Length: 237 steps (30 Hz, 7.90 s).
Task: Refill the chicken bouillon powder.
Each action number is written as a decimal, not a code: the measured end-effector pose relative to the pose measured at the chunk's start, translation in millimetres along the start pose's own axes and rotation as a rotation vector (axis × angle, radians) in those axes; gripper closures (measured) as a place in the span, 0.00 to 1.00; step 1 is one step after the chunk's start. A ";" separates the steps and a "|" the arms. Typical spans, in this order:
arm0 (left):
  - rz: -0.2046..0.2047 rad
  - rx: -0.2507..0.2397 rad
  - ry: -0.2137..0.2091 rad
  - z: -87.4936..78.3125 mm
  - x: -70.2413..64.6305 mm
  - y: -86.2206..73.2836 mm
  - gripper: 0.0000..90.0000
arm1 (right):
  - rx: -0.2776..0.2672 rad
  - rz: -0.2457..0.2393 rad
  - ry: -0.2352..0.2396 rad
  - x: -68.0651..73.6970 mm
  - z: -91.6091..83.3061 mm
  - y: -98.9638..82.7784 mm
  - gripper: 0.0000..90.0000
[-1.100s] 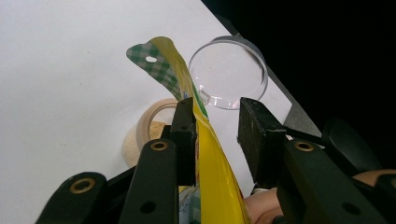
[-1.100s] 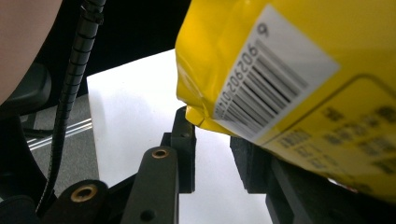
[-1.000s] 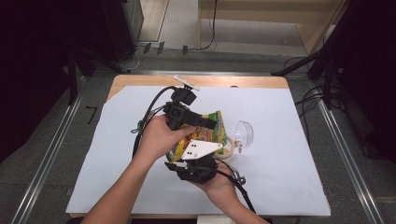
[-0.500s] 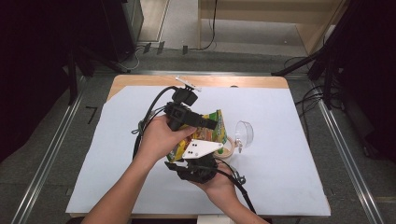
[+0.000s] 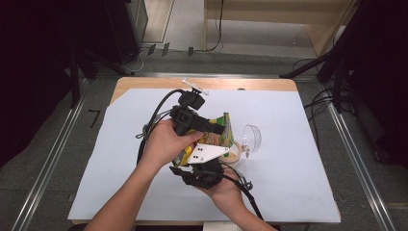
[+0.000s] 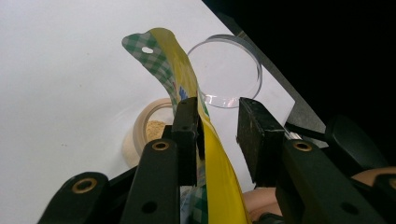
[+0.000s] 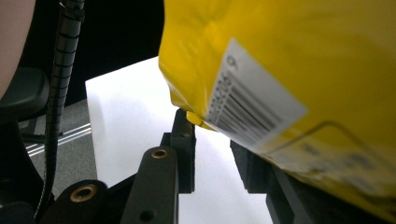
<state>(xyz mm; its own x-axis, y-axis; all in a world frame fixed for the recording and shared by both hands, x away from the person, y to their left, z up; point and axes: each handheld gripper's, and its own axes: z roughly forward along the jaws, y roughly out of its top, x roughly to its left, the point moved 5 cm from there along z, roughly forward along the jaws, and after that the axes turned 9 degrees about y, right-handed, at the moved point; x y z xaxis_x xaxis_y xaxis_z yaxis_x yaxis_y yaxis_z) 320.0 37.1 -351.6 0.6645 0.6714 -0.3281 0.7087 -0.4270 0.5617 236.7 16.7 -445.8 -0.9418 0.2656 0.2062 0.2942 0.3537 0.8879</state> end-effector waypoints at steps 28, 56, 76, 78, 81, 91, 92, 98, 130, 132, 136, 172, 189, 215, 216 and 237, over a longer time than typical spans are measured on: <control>-0.001 -0.023 0.010 -1.1 4.1 3.4 0.76 | -0.018 0.030 -0.003 2.0 0.4 6.2 0.78; -0.005 -0.020 0.007 -0.5 4.6 2.9 0.76 | -0.006 0.025 -0.004 2.0 0.0 5.0 0.78; -0.003 -0.022 0.006 -1.0 4.2 2.8 0.76 | -0.007 0.030 -0.001 2.8 -0.3 5.5 0.78; -0.001 -0.023 0.006 -1.4 4.0 2.9 0.76 | -0.008 0.030 -0.001 3.0 -0.4 5.7 0.78; -0.004 -0.026 0.005 -1.6 3.5 3.3 0.76 | -0.008 0.027 -0.001 3.0 -0.9 6.2 0.78; 0.005 -0.021 0.001 0.7 1.6 5.0 0.77 | -0.014 0.032 -0.007 2.0 -2.0 5.7 0.78; 0.005 -0.021 0.001 0.7 1.6 5.0 0.77 | -0.014 0.032 -0.007 2.0 -2.0 5.7 0.78; 0.011 -0.016 0.000 1.9 0.0 6.2 0.77 | -0.015 0.036 -0.011 1.3 -3.5 5.2 0.78; 0.005 -0.009 0.005 -0.7 0.3 5.3 0.78 | -0.023 0.056 0.007 2.4 -1.2 5.8 0.77; 0.011 -0.012 0.007 -1.3 -0.3 5.0 0.80 | -0.024 0.054 0.009 2.1 -1.2 5.7 0.77; 0.035 0.006 0.040 0.4 -0.9 2.8 0.87 | -0.024 0.061 0.016 1.4 0.2 3.2 0.76; -0.012 0.029 -0.024 -0.3 10.3 10.3 0.87 | -0.005 0.080 0.027 -3.1 4.3 11.1 0.76; 0.025 0.029 0.000 2.2 -3.2 6.9 0.87 | -0.044 0.059 0.012 -0.2 3.7 3.2 0.76; 0.008 0.026 0.010 -1.4 1.9 9.7 0.86 | -0.020 0.135 0.069 2.8 0.2 13.9 0.76; 0.004 0.028 0.010 -1.3 2.2 9.8 0.86 | -0.020 0.135 0.069 2.8 0.2 13.9 0.76; -0.002 0.032 0.005 2.4 5.0 9.6 0.87 | -0.004 0.111 0.043 1.5 1.2 11.5 0.76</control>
<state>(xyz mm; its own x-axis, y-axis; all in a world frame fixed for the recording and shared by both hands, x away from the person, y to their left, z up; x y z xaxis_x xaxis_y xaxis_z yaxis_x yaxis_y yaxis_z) 330.7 34.9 -349.7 0.6619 0.6752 -0.3256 0.7173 -0.4444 0.5366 238.8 22.3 -435.8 -0.9097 0.2638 0.3207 0.3963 0.3205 0.8604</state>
